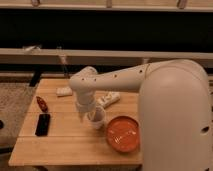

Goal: Pick up the ceramic cup

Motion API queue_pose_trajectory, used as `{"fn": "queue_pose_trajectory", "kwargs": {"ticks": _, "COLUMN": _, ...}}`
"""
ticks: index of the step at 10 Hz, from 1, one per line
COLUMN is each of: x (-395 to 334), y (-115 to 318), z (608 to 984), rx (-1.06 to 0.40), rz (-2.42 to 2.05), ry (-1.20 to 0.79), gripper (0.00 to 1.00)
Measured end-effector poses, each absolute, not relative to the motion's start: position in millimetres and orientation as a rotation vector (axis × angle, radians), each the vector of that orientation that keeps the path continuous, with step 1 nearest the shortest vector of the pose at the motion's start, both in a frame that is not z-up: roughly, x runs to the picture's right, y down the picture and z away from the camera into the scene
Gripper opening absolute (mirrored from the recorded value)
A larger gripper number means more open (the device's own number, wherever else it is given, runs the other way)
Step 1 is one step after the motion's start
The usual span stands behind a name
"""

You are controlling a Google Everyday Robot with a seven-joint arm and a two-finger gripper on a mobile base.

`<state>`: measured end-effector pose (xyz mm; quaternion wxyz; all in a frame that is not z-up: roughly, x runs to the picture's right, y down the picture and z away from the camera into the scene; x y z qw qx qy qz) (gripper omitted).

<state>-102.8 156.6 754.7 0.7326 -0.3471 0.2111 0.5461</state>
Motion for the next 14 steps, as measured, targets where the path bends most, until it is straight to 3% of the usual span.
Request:
{"fn": "queue_pose_trajectory", "kwargs": {"ticks": 1, "x": -102.0, "y": 157.3, "z": 755.8, "rx": -0.759, "rz": 1.196, "ry": 0.478, "gripper": 0.18}}
{"fn": "queue_pose_trajectory", "kwargs": {"ticks": 3, "x": -104.1, "y": 157.4, "z": 756.4, "rx": -0.754, "rz": 1.182, "ry": 0.488, "gripper": 0.11}}
{"fn": "queue_pose_trajectory", "kwargs": {"ticks": 14, "x": -122.8, "y": 85.2, "z": 704.8, "rx": -0.664, "rz": 1.146, "ry": 0.291, "gripper": 0.11}}
